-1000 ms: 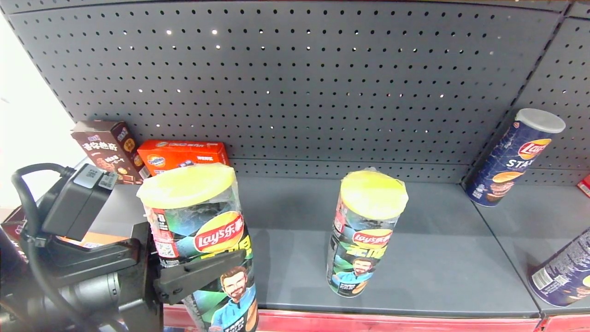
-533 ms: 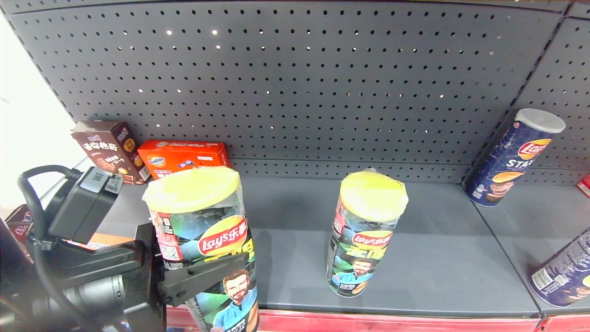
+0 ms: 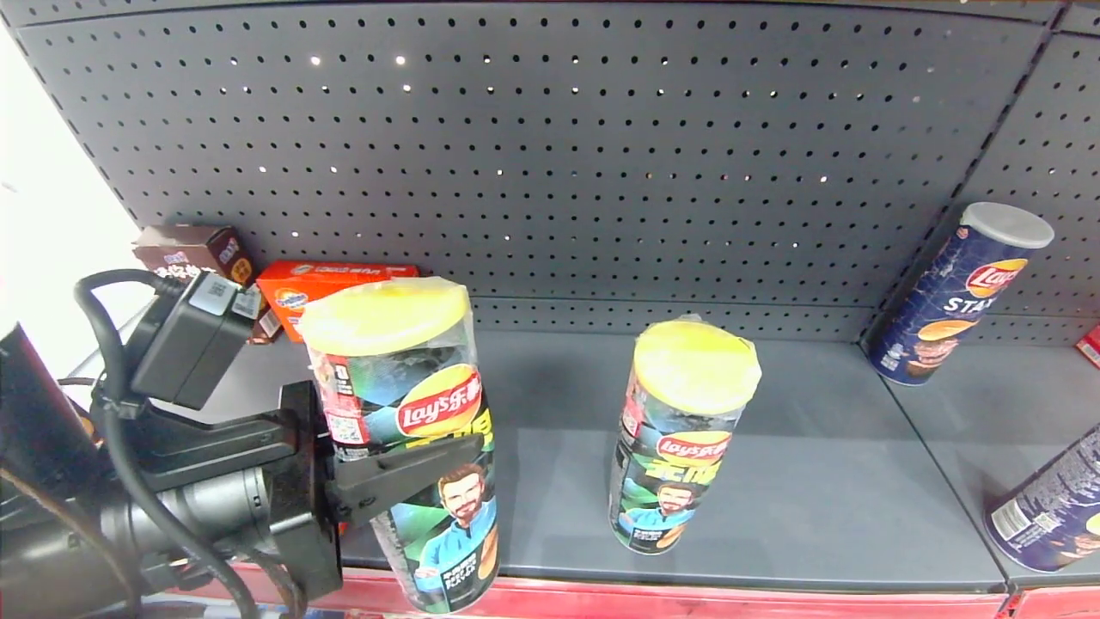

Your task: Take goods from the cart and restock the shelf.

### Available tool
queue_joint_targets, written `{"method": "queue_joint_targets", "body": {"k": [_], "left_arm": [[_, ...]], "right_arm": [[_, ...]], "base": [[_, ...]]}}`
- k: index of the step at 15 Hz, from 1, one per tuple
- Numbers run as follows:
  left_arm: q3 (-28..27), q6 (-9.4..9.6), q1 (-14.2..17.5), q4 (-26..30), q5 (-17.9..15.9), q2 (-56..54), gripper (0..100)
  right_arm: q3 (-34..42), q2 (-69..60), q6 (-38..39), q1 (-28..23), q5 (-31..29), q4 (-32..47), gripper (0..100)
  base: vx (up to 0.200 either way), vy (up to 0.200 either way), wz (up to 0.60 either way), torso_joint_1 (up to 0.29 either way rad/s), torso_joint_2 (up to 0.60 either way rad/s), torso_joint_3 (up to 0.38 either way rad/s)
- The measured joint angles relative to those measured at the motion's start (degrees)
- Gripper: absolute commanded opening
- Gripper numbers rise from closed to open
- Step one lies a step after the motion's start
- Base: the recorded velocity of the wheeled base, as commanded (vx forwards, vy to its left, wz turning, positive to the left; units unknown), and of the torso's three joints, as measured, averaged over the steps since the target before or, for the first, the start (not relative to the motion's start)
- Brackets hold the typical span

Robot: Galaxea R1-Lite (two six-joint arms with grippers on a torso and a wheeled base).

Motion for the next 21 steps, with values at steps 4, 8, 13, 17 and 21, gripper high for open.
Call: {"method": "queue_joint_targets", "body": {"k": [4, 8, 13, 17, 21], "left_arm": [[-3.24, 2.76, 0.4, 0.04, 0.04, 3.69, 0], [-8.84, 11.56, 0.77, -1.94, 0.45, 10.0, 0], [-18.49, 5.86, 0.33, -11.68, 1.32, 19.24, 0], [-21.05, 5.29, 1.95, -7.25, -5.72, 21.6, 0], [-29.73, 5.73, 3.08, 0.17, -11.93, 24.16, 0]], "right_arm": [[0.0, 0.0, 0.0, 0.0, 0.0, -0.02, 100], [0.02, 0.0, 0.0, 0.0, 0.02, -0.02, 100], [0.0, 0.02, 0.0, 0.0, 0.02, 0.0, 100], [0.02, 0.02, 0.0, 0.0, 0.02, 0.02, 100], [0.02, 0.02, -0.02, 0.0, 0.02, 0.02, 100]], "base": [[0.0, 0.0, 0.0, 0.0, 0.0, 0.0], [0.0, 0.0, 0.0, 0.0, 0.0, 0.0], [0.0, 0.0, 0.0, 0.0, 0.0, 0.0], [0.0, 0.0, 0.0, 0.0, 0.0, 0.0], [0.0, 0.0, 0.0, 0.0, 0.0, 0.0]]}}
